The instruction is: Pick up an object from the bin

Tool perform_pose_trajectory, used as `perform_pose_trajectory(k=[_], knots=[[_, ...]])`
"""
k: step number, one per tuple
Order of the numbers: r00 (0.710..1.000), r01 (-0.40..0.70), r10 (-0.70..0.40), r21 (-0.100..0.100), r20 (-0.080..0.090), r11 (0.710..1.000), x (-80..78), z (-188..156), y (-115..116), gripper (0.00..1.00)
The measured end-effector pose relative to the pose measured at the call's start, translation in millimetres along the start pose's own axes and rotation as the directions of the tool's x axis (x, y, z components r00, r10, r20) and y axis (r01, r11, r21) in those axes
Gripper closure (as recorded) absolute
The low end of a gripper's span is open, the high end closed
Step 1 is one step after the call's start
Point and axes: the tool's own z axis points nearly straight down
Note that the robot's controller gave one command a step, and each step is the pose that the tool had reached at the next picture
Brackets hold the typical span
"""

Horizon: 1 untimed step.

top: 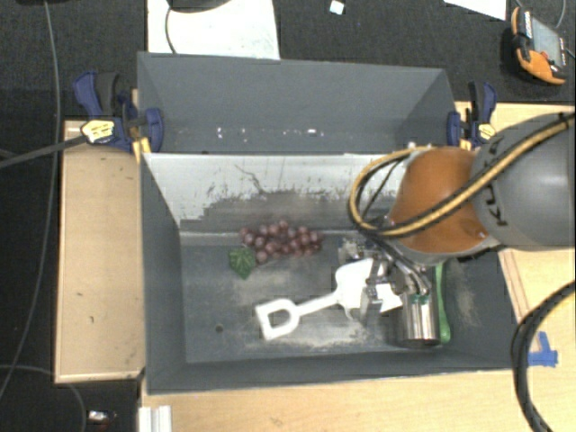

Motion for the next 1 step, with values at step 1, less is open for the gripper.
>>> perform_pose_trajectory(k=[1], knots=[[0.983, -0.184, 0.184, -0.018, -0.007, 0.983, 3.5, 13.9, -13.7, 0.00]])
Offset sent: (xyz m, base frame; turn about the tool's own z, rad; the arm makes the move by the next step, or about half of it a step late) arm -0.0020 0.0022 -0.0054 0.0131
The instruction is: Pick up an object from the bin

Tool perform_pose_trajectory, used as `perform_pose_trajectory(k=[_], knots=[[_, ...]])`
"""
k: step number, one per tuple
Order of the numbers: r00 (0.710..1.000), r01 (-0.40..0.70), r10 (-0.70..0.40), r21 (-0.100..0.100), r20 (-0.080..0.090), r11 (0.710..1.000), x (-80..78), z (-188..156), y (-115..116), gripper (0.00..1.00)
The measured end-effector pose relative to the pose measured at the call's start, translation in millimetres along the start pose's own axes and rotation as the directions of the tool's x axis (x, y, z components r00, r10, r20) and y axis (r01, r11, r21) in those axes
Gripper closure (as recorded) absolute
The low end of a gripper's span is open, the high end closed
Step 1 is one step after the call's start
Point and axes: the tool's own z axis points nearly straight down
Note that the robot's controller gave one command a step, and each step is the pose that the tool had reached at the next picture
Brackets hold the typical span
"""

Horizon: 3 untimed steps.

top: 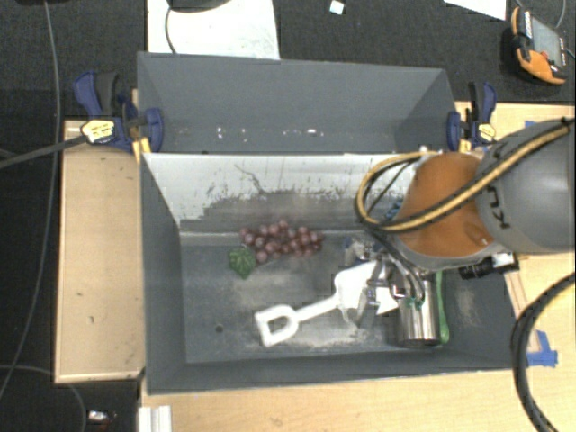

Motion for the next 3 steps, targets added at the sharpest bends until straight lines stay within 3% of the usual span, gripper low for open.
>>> perform_pose_trajectory(k=[1, 2, 3], knots=[[0.985, 0.175, -0.175, 0.014, 0.008, 0.984, 0.4, -9.5, 18.1, 0.00], [0.997, 0.078, -0.078, 0.007, 0.002, 0.997, -4.9, -105.8, 28.7, 0.00], [0.996, 0.088, -0.089, 0.009, 0.024, 0.996, -6.8, -101.2, 29.1, 0.00]])
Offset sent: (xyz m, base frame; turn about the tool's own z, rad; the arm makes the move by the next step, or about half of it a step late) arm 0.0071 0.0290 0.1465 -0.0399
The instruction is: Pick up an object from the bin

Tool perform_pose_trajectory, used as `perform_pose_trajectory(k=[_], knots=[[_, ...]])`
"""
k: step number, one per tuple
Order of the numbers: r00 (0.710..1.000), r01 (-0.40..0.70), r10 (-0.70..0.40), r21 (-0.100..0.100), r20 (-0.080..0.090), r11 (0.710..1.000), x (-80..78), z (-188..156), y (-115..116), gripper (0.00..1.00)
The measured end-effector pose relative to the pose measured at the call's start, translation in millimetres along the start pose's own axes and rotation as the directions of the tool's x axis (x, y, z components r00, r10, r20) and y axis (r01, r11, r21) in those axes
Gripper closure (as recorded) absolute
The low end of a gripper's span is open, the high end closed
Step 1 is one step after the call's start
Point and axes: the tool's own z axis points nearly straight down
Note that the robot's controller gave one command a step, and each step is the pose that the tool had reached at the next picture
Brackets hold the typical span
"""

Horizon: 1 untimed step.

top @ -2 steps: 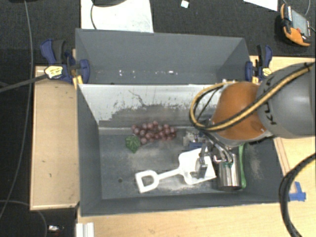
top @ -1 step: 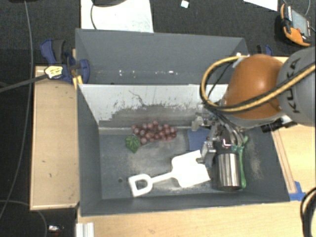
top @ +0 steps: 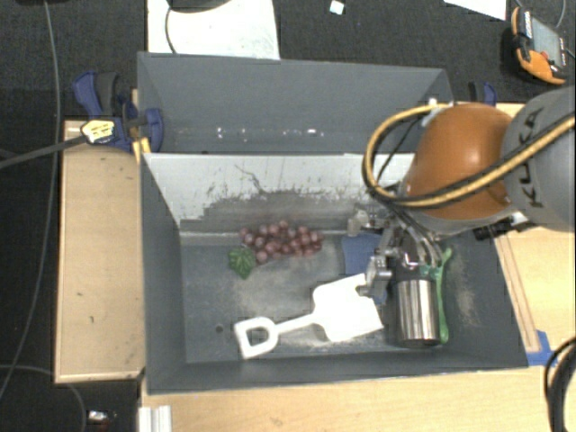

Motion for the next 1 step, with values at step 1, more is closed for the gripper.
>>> perform_pose_trajectory(k=[1], knots=[[0.903, 0.430, -0.430, -0.001, -0.002, 0.903, -20.3, 84.1, 7.7, 0.00]])
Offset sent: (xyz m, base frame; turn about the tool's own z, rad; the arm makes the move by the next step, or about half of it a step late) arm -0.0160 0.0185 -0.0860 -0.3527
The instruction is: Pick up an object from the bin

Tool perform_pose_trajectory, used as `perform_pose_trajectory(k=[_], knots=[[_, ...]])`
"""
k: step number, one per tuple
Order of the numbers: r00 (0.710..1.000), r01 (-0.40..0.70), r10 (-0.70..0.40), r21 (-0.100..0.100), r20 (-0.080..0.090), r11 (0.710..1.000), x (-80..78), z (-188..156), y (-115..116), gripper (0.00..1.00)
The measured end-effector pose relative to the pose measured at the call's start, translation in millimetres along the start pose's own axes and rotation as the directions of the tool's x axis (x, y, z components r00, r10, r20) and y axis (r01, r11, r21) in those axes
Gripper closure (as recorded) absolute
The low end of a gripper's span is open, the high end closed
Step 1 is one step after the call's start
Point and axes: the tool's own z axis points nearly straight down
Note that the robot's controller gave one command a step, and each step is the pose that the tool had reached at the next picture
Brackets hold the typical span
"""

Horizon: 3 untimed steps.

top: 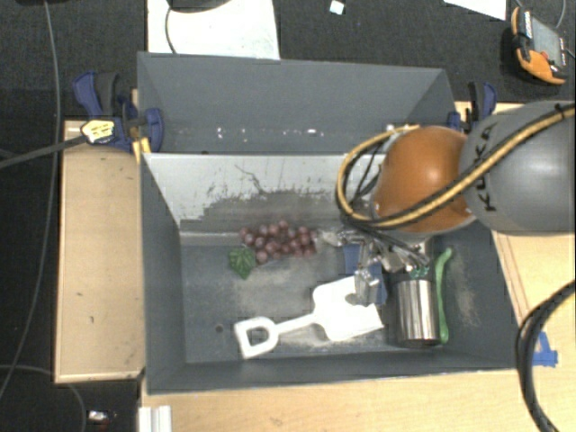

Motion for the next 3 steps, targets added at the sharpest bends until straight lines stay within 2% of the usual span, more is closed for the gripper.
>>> perform_pose_trajectory(k=[1, 2, 3], knots=[[0.996, -0.093, 0.093, -0.004, -0.011, 0.996, 33.9, 1.5, 25.7, 0.00], [0.932, -0.362, 0.362, -0.003, -0.001, 0.932, 30.4, 4.1, -24.5, 0.00], [0.930, -0.367, 0.367, -0.003, 0.001, 0.930, 29.6, 4.3, -30.7, 0.00]])
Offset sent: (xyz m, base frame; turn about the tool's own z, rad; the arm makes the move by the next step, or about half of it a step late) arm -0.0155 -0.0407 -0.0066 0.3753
